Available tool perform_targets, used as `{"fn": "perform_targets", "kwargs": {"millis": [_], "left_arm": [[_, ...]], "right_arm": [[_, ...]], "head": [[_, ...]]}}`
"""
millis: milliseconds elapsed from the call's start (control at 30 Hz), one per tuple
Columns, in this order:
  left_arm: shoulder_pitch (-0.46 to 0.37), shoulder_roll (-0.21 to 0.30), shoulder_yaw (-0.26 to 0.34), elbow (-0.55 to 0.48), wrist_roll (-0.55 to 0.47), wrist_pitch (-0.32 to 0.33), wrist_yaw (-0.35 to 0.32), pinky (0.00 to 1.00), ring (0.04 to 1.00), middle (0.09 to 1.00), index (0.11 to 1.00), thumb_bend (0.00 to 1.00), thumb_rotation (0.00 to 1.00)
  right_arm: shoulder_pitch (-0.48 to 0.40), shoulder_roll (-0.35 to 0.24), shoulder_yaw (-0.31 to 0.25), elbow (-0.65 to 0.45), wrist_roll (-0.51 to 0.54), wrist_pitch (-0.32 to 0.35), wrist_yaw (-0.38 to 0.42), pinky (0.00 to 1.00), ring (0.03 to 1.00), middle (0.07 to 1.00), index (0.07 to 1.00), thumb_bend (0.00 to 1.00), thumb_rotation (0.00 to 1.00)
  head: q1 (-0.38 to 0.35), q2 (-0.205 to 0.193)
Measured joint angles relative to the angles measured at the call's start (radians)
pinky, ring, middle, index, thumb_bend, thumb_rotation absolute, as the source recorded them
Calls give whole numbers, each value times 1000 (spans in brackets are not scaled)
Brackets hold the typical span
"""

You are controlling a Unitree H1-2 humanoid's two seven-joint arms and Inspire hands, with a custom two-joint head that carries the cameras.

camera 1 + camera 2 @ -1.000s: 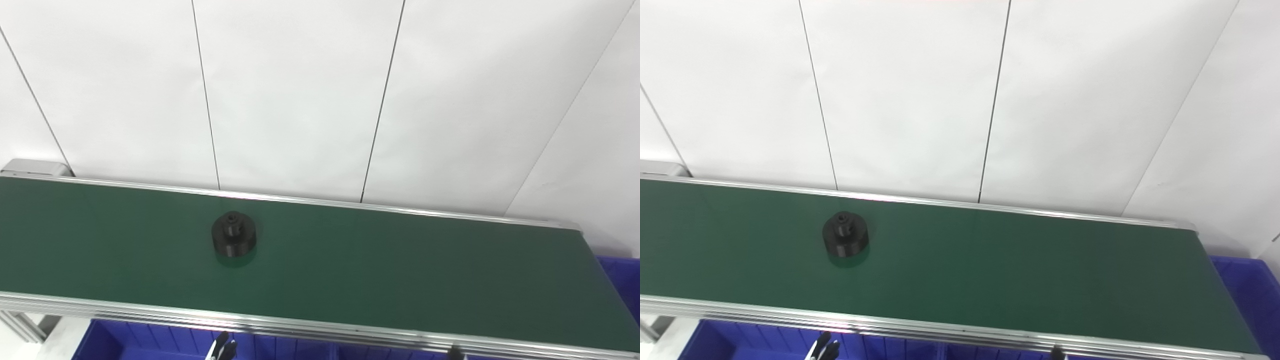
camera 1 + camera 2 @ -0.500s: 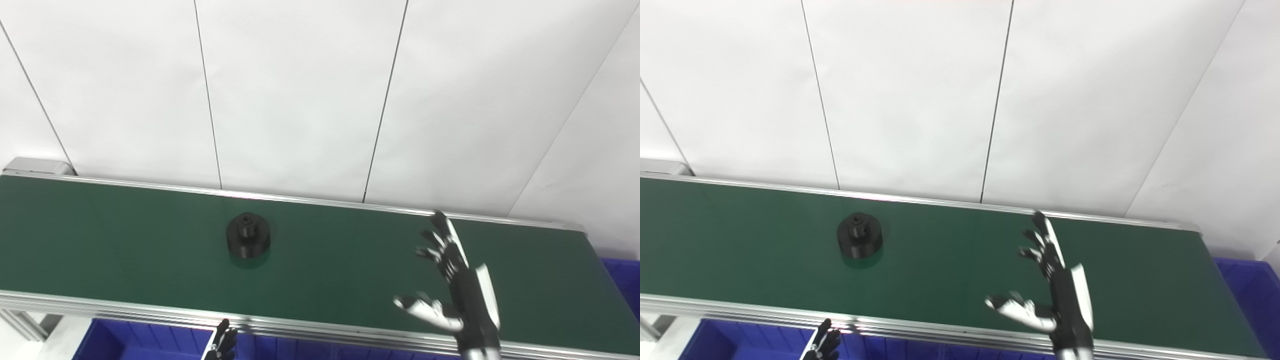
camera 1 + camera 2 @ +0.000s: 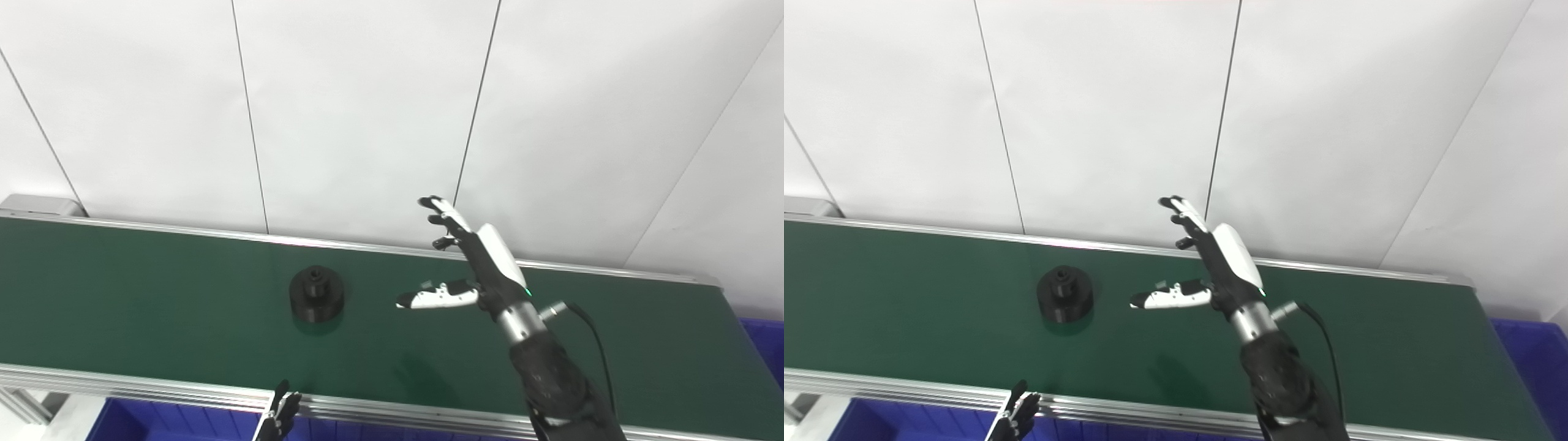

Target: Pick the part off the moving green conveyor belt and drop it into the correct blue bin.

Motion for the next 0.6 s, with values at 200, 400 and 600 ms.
{"fn": "perform_targets", "kwargs": {"millis": [200, 400, 600], "left_arm": [[-5, -15, -7, 20, 1, -1, 1, 884, 943, 940, 986, 619, 838], [-6, -21, -15, 32, 6, -1, 3, 901, 941, 934, 981, 642, 830], [1, -42, -32, 31, 22, -1, 10, 904, 934, 925, 972, 655, 802]], "right_arm": [[-111, -25, 116, 126, -147, 29, 38, 624, 897, 947, 885, 1000, 399], [-195, -29, 218, 229, -242, 29, 64, 800, 922, 945, 892, 1000, 439], [-288, -11, 313, 332, -310, 22, 76, 988, 947, 941, 892, 1000, 435]], "head": [[14, -6], [25, -8], [40, -6]]}}
